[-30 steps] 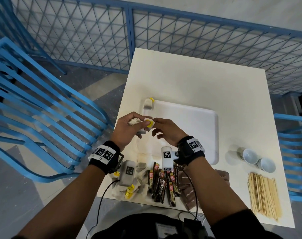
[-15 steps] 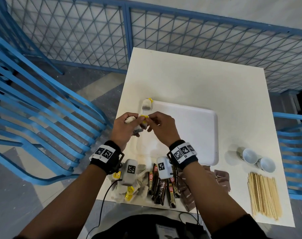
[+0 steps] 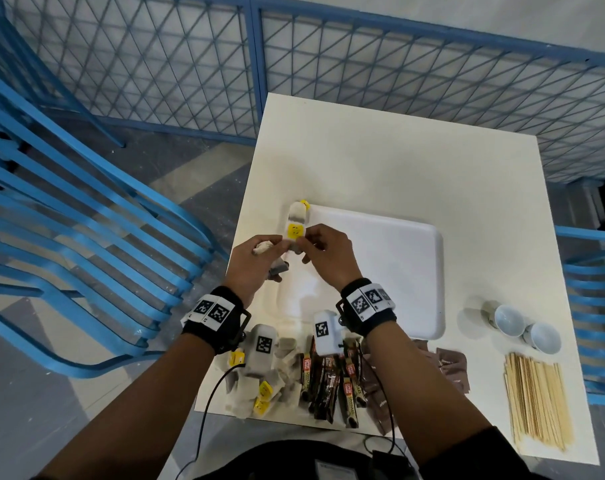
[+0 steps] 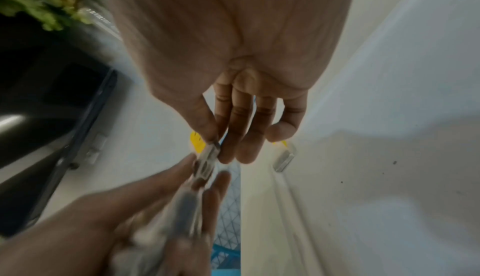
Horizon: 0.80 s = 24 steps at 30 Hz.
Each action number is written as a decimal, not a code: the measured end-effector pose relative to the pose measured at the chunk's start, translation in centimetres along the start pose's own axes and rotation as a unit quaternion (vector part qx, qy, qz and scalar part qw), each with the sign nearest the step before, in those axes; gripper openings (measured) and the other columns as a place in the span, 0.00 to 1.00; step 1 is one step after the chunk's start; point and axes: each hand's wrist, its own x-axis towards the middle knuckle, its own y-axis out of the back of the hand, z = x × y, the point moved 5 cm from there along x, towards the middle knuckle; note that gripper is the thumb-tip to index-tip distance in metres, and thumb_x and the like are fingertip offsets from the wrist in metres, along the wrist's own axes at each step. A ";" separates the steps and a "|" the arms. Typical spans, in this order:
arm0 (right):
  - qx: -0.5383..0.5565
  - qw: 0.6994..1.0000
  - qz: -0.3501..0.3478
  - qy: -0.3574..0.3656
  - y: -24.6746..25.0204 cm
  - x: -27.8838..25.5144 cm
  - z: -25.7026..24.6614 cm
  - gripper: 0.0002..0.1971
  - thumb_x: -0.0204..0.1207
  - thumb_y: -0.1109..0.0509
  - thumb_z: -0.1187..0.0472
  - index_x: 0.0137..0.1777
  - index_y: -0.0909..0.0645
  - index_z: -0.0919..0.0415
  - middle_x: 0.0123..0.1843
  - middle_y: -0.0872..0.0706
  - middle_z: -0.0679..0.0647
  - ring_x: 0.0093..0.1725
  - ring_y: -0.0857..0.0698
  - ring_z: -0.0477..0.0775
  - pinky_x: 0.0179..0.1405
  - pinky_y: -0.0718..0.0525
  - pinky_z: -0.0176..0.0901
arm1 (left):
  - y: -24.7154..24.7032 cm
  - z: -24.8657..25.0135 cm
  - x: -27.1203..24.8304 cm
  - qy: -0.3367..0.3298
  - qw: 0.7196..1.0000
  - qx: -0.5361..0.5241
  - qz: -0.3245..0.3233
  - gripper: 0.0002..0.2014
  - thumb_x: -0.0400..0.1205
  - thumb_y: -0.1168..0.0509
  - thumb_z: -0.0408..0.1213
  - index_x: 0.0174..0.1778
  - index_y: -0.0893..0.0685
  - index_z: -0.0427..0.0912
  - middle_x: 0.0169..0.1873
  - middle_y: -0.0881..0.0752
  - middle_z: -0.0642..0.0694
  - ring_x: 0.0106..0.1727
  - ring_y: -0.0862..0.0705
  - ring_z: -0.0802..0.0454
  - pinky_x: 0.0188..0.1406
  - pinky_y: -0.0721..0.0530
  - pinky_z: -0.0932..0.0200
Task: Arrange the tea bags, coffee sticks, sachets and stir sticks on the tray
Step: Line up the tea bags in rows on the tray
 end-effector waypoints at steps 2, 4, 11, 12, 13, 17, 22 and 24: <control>-0.007 0.999 0.037 -0.026 0.5 1.9 0.9 0.03 0.78 0.25 0.59 0.45 0.15 0.57 0.35 0.08 0.49 0.30 0.12 0.48 0.36 0.18 0.34 | 0.3 -0.4 0.4 0.023 1.000 -0.019 0.002 0.04 0.82 0.26 0.33 0.50 0.11 0.40 0.42 0.11 0.40 0.34 0.12 0.45 0.28 0.15 0.55; -0.021 0.996 0.068 -0.047 0.6 3.7 2.2 0.03 0.78 0.25 0.58 0.44 0.15 0.55 0.34 0.09 0.46 0.33 0.12 0.50 0.41 0.15 0.40 | 0.7 -0.9 0.8 0.042 0.999 -0.033 -0.002 0.01 0.83 0.28 0.31 0.48 0.12 0.38 0.41 0.12 0.41 0.35 0.12 0.46 0.29 0.15 0.56; -0.118 0.987 0.071 -0.079 -1.1 7.4 5.2 0.07 0.78 0.24 0.58 0.51 0.10 0.60 0.43 0.10 0.52 0.43 0.16 0.49 0.35 0.29 0.26 | 2.7 -2.1 1.1 0.085 0.995 -0.052 -0.017 0.01 0.83 0.29 0.27 0.48 0.14 0.35 0.36 0.14 0.42 0.41 0.09 0.45 0.34 0.13 0.53; -0.123 0.987 0.070 -0.079 -1.4 7.6 5.3 0.07 0.78 0.23 0.57 0.51 0.10 0.59 0.43 0.10 0.52 0.44 0.17 0.48 0.35 0.29 0.25 | 3.1 -2.1 1.2 0.086 0.995 -0.052 -0.018 0.01 0.83 0.29 0.27 0.48 0.14 0.35 0.36 0.14 0.42 0.41 0.09 0.45 0.34 0.13 0.53; -0.127 0.986 0.070 -0.079 -1.6 7.8 5.5 0.07 0.77 0.23 0.57 0.52 0.10 0.59 0.43 0.10 0.51 0.44 0.17 0.48 0.36 0.30 0.26 | 3.3 -2.2 1.2 0.088 0.995 -0.053 -0.019 0.01 0.83 0.29 0.27 0.48 0.13 0.35 0.38 0.13 0.41 0.41 0.09 0.45 0.34 0.13 0.53; -0.133 0.984 0.082 -0.084 -2.0 8.4 5.5 0.07 0.77 0.23 0.57 0.51 0.09 0.59 0.40 0.12 0.49 0.44 0.17 0.49 0.34 0.29 0.24 | 3.9 -2.4 1.2 0.092 0.993 -0.070 -0.019 0.02 0.83 0.30 0.25 0.47 0.13 0.35 0.40 0.14 0.38 0.41 0.09 0.44 0.32 0.13 0.53; -0.116 0.981 0.112 -0.106 -1.9 8.5 5.7 0.08 0.76 0.23 0.58 0.52 0.12 0.58 0.42 0.11 0.51 0.46 0.14 0.51 0.32 0.29 0.22 | 4.0 -2.4 1.4 0.103 0.991 -0.082 -0.028 0.06 0.76 0.28 0.26 0.49 0.13 0.34 0.45 0.14 0.33 0.41 0.09 0.44 0.33 0.12 0.54; -0.100 0.981 0.122 -0.115 -1.8 8.4 5.5 0.10 0.75 0.22 0.57 0.53 0.14 0.58 0.41 0.13 0.49 0.44 0.15 0.50 0.31 0.29 0.17 | 4.0 -2.4 1.5 0.106 0.991 -0.083 -0.023 0.06 0.81 0.33 0.22 0.49 0.13 0.34 0.47 0.15 0.30 0.41 0.08 0.44 0.35 0.11 0.54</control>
